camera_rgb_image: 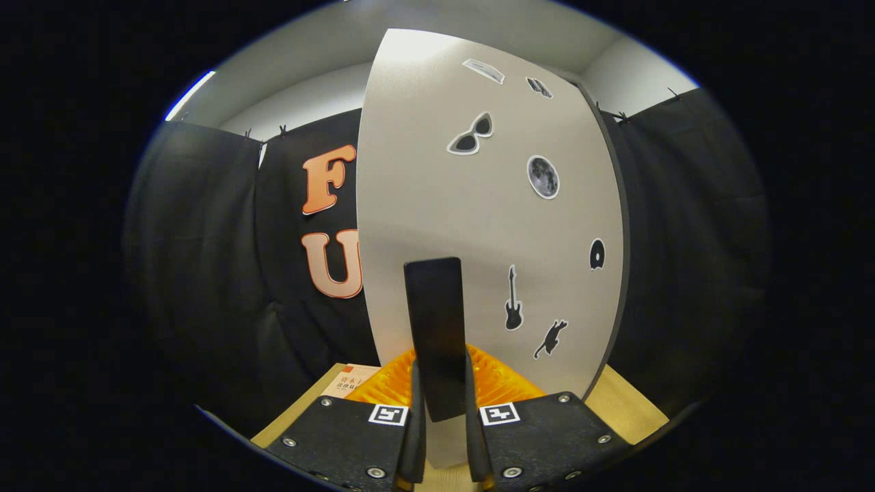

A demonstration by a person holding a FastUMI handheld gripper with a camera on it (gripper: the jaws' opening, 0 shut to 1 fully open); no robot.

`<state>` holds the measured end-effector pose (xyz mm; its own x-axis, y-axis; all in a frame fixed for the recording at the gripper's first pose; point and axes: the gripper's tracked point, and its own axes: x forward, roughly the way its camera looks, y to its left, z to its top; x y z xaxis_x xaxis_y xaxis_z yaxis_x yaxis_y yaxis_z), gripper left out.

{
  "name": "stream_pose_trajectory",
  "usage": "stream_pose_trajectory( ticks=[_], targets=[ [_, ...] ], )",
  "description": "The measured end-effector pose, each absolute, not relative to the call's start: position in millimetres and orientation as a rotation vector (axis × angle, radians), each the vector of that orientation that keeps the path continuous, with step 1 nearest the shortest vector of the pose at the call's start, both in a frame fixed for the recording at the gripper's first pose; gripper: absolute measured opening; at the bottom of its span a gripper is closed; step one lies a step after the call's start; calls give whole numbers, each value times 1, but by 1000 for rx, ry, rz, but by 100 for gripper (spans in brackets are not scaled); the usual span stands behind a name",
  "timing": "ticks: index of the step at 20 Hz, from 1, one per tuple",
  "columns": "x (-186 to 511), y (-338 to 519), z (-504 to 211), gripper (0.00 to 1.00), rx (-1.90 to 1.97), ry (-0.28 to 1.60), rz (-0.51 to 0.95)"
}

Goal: Open the shoe cabinet door, grab the shoes and put them into the shoe cabinet, then close the shoe cabinet door.

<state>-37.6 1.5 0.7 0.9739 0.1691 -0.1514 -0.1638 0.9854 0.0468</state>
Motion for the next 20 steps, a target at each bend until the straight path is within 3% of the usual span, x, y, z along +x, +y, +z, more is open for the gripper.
stream_pose_trajectory(
  ticks=[10, 20],
  targets=[
    [-62, -18, 5, 24, 63, 151, 265],
    [-70, -52, 7, 23, 73, 136, 267]
  ],
)
